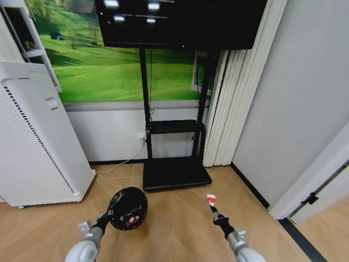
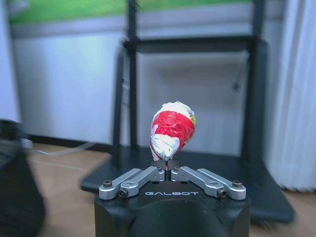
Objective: Pick up the trash bin and place the garbage on the floor into it.
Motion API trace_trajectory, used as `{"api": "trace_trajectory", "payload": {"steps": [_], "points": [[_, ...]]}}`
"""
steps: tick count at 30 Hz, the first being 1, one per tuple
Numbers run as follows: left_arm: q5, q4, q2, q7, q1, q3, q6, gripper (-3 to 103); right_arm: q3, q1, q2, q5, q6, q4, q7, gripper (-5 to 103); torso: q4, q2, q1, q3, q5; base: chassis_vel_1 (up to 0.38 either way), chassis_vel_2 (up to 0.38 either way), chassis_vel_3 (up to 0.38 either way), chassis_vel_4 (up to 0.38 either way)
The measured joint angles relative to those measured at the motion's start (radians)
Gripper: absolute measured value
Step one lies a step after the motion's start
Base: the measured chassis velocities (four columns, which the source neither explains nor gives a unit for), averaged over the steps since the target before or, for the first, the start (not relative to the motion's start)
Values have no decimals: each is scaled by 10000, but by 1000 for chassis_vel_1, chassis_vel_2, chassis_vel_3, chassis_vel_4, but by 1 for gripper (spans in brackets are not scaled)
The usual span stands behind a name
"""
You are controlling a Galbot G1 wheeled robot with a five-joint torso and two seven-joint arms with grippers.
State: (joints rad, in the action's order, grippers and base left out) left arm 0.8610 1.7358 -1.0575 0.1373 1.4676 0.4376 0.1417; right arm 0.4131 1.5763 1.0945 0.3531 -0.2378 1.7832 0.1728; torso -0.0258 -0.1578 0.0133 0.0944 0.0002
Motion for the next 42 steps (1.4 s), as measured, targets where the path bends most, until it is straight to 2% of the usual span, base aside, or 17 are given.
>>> {"api": "trace_trajectory", "payload": {"steps": [1,3,7,12,14,17,20,22,26,34,35,39,42], "points": [[0,0,0,0,0,0,0,4,0,0,0,0,0,0,0,2,0,0,0,0,0,0,0,0,0],[114,59,244,-39,-414,-763,94,4,48,628,61,-503,-458,858,347,2,-11,0,0,0,-3,0,0,0,0],[103,67,527,-271,-645,-1341,101,4,19,1044,129,-1078,-899,1377,713,2,-9,0,0,-1,-2,0,0,0,0],[-130,-420,949,-1025,-1301,-2745,97,4,-447,1663,268,-1765,-1211,2095,1118,2,-5,0,0,0,-2,0,0,0,0],[-205,-557,955,-1171,-1523,-3032,74,4,-534,1714,290,-1856,-1253,2109,1175,2,-4,0,0,-1,-3,0,0,0,0],[-431,-892,840,-1461,-2353,-4004,-11,4,-804,1695,307,-2193,-1455,1818,1399,2,-6,0,0,-1,0,0,0,0,0],[-441,-939,797,-1559,-2589,-4295,-14,4,-842,1622,295,-2280,-1529,1649,1474,2,-7,0,0,0,0,0,0,0,0],[-551,-1019,736,-1837,-3036,-4845,-14,4,-930,1411,169,-2315,-1589,1362,1555,2,-8,0,0,0,0,0,0,0,0],[-668,-1098,676,-2097,-3321,-5199,-6,4,-1103,961,72,-2388,-1613,921,1665,2,-7,0,0,0,-2,0,0,0,0],[-794,-1030,751,-2504,-3316,-5177,-13,4,-1400,263,143,-2615,-1755,41,1875,2,-5,0,0,1,-2,0,0,0,0],[-802,-1031,751,-2512,-3292,-5110,-13,4,-1434,234,138,-2638,-1786,-55,1933,-1,-5,0,0,0,-1,0,0,0,0],[-801,-1028,742,-2514,-3167,-4882,-13,4,-1522,218,134,-2749,-1880,-244,2017,10,-6,0,0,0,-2,0,0,0,0],[-806,-1021,737,-2514,-3135,-4848,-13,4,-1534,217,153,-2801,-1909,-257,1995,10,-6,0,0,0,-3,0,0,0,0]]}}
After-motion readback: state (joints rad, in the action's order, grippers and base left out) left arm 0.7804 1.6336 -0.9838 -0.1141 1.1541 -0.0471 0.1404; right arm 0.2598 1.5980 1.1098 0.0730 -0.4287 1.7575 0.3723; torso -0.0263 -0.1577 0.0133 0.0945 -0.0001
